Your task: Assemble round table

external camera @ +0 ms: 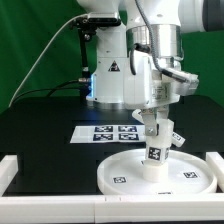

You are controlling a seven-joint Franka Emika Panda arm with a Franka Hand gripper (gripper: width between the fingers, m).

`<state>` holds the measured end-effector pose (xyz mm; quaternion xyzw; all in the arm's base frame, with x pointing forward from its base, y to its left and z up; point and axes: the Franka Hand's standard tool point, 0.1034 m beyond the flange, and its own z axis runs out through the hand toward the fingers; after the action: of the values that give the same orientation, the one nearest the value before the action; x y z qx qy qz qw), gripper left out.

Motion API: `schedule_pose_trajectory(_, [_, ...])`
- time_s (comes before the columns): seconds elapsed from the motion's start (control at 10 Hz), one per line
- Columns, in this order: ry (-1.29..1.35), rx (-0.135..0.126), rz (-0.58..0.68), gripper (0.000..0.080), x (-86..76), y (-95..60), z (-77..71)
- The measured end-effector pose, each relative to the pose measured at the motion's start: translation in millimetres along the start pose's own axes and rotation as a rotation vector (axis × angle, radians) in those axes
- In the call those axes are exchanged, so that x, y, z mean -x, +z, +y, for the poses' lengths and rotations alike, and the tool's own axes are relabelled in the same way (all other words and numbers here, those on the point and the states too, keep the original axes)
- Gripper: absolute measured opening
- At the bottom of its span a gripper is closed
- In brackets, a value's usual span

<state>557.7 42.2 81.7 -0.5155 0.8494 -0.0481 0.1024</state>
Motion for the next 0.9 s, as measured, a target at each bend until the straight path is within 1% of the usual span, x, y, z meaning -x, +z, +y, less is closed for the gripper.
schedule_pose_trajectory(0.1, [0.017,0.001,0.002,0.0493,-0.5,1.1,0.6])
schedule_pose_trajectory(0.2, [-0.007,0.001,0.003,0.0598,-0.7,1.3,0.5])
schedule_pose_trajectory(0.3, [-0.131,-0.016,0.005,0.0598,-3.7,0.3,-3.2])
schedule_pose_trajectory(0.4, [-0.288,-0.034,0.001,0.064,-9.6,-0.1,-7.6])
schedule_pose_trajectory(0.6, [-0.555,-0.028,-0.01,0.0647,-11.5,0.5,-8.5])
schedule_pose_trajectory(0.7, [-0.563,-0.027,-0.007,0.0649,-11.8,1.4,-8.2])
schedule_pose_trajectory(0.9, [-0.67,-0.027,-0.004,0.0649,-12.5,1.6,-8.5])
